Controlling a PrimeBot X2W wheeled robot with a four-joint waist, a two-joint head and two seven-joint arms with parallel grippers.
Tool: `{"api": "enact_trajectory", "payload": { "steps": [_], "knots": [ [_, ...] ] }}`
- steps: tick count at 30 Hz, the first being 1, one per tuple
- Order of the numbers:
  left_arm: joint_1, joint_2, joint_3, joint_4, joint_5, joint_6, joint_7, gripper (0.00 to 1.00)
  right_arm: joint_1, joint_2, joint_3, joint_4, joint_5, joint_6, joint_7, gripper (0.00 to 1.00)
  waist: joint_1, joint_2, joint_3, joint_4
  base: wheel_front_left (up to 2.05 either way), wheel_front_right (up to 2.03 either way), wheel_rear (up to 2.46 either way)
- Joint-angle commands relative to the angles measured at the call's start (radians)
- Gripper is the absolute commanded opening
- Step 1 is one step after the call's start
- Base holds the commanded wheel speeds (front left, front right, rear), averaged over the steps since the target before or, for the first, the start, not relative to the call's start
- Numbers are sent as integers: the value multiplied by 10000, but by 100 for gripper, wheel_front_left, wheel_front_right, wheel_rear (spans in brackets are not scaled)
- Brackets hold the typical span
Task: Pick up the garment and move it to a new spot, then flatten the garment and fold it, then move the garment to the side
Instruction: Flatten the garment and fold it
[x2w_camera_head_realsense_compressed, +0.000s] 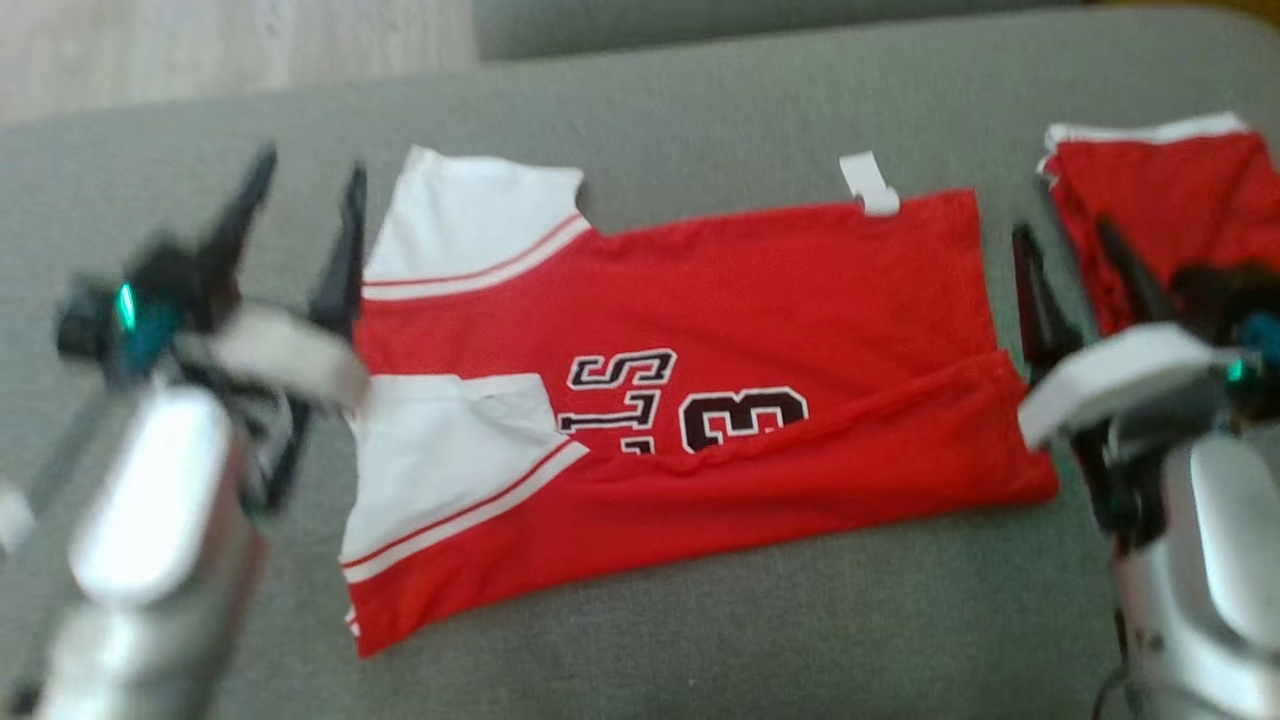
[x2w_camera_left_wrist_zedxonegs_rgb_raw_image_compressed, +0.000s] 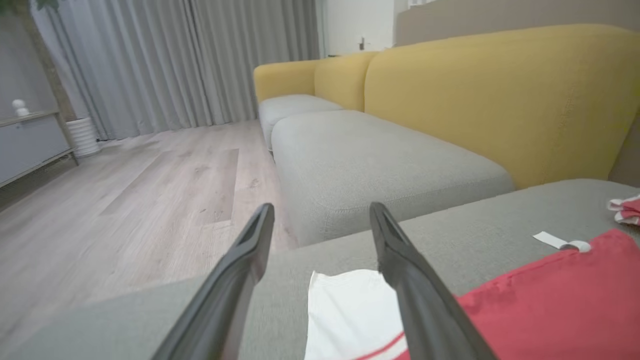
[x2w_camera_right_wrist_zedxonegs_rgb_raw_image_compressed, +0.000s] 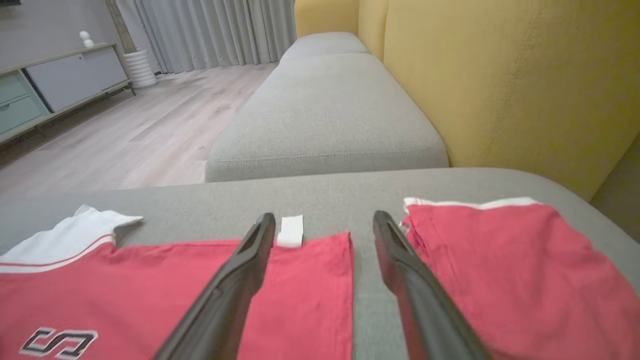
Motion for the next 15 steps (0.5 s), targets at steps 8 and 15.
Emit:
{"api": "enact_trajectory", "payload": {
  "steps": [8, 15],
  "knots": [
    [-4116, 1342, -501, 2602, -278, -1160, 2768, 100, -2381, 135, 625, 24, -106, -7, -573, 100, -2, 0, 2000, -1075, 0, 0, 0],
    [-5426, 1680, -930, 4187, -476, -1226, 3953, 100, -2940, 282, 883, 141, -17, -7, -879, 100, -2, 0, 2690, -1537, 0, 0, 0]
  ]
}}
